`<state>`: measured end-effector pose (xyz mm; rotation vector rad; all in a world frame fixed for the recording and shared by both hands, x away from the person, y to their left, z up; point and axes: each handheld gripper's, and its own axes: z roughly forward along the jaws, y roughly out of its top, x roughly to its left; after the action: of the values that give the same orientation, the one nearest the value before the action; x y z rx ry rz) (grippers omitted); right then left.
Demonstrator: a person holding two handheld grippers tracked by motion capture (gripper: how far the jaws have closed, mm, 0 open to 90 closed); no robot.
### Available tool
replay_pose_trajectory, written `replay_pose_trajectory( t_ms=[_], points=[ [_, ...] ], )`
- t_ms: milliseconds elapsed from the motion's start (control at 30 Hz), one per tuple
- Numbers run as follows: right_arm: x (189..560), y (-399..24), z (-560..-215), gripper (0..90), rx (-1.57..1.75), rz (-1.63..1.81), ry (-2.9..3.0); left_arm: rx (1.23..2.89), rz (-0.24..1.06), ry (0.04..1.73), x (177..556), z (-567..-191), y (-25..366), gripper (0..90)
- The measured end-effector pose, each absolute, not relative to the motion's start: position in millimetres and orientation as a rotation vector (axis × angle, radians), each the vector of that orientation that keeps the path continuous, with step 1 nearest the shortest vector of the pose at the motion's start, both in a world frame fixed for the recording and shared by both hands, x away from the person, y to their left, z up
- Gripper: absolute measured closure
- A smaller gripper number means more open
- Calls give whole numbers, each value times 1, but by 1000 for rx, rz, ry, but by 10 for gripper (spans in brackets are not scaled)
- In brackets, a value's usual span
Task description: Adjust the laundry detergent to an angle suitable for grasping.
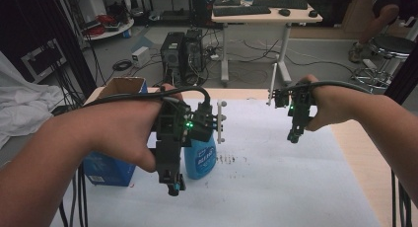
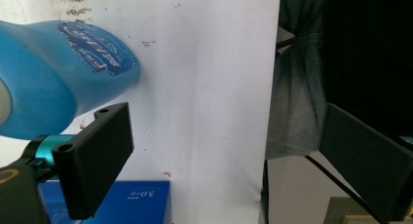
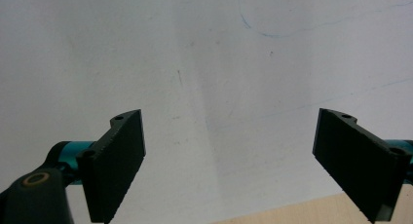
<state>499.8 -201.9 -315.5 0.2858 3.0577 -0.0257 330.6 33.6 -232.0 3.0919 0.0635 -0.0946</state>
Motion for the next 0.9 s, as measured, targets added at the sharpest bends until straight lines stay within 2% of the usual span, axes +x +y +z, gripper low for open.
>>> replay_pose_trajectory(
  t_ms=[900],
  points=[
    [502,-209,-312,111,307,5,3040,3102,-92,83,334,-231,31,61]
  ],
)
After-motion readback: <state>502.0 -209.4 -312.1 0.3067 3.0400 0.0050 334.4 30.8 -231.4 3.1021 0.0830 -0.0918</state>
